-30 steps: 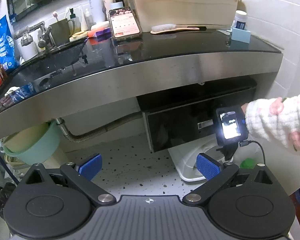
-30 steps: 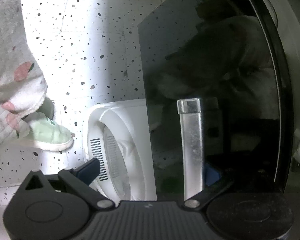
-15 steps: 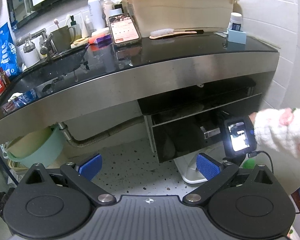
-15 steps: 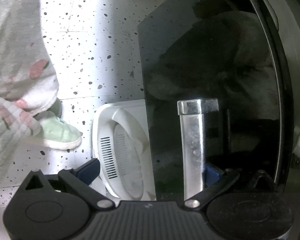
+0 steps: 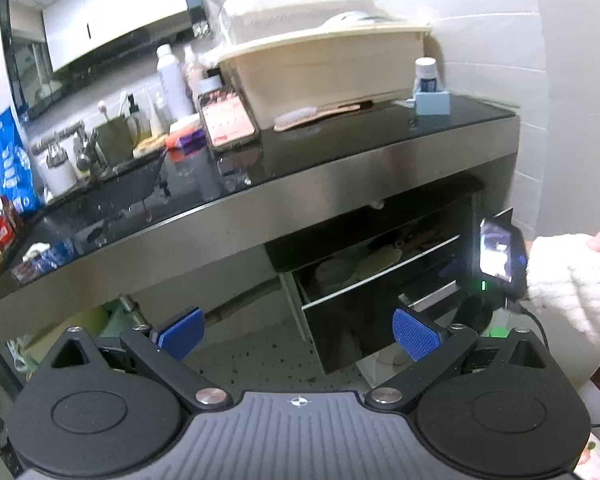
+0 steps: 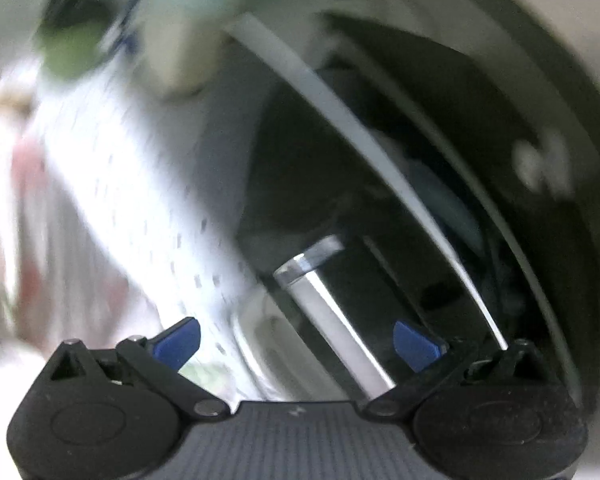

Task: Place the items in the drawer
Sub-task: 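Pull the black drawer open with the right gripper, then hold the drawer open by its handle with the right gripper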

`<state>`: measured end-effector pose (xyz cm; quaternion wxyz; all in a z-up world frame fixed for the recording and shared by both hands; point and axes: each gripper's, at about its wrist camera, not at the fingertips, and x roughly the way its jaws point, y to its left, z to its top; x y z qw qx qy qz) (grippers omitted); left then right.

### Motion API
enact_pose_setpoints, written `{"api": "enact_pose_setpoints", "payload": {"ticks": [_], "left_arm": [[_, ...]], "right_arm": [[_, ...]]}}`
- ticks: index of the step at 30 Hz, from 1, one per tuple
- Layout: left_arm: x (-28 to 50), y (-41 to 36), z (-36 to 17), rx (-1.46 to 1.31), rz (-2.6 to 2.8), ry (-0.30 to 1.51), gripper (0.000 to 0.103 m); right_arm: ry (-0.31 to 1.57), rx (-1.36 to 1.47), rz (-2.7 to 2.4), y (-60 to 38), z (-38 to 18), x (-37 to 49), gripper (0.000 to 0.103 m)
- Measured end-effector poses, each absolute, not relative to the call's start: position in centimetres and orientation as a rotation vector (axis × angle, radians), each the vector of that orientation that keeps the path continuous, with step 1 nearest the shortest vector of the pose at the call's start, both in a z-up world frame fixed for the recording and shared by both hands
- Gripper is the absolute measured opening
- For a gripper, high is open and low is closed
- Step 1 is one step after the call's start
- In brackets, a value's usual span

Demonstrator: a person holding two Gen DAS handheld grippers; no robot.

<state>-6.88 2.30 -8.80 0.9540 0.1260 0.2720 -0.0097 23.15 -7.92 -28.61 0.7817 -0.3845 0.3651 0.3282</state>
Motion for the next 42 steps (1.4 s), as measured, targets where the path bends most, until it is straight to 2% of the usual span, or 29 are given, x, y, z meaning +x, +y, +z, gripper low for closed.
{"api": "enact_pose_setpoints", "payload": {"ticks": [6, 8, 12, 16, 22, 42], "left_arm": [[-8.2, 2.3, -8.8, 0.252, -0.058, 0.546, 0.102], [-8.4, 2.6, -9.0, 0.243, -0.070, 0.572, 0.102], [-9.2, 3.1, -9.2, 0.222, -0.069, 0.583, 0.102], [-9.9, 3.1, -9.3, 0.233, -0.042, 0.583, 0.102], [-9.8, 3.1, -9.4, 0.229, -0.059, 0.607, 0.102], [-9.7, 3.2, -9.2, 0.125, -0.095, 0.661, 0.102]], "right_arm": [[0.814, -0.265, 0.434, -11.6, -25.9, 25.5, 0.103], [0.811, -0.191, 0.356, -12.4, -26.2, 26.3, 0.103], [0.818, -0.169, 0.288, -11.9, -26.8, 27.5, 0.100], [0.846, -0.163, 0.265, -10.6, -27.6, 28.3, 0.090], [0.889, -0.173, 0.238, -9.2, -28.1, 30.0, 0.085], [0.927, -0.136, 0.218, -10.5, -29.2, 30.9, 0.089]]}}
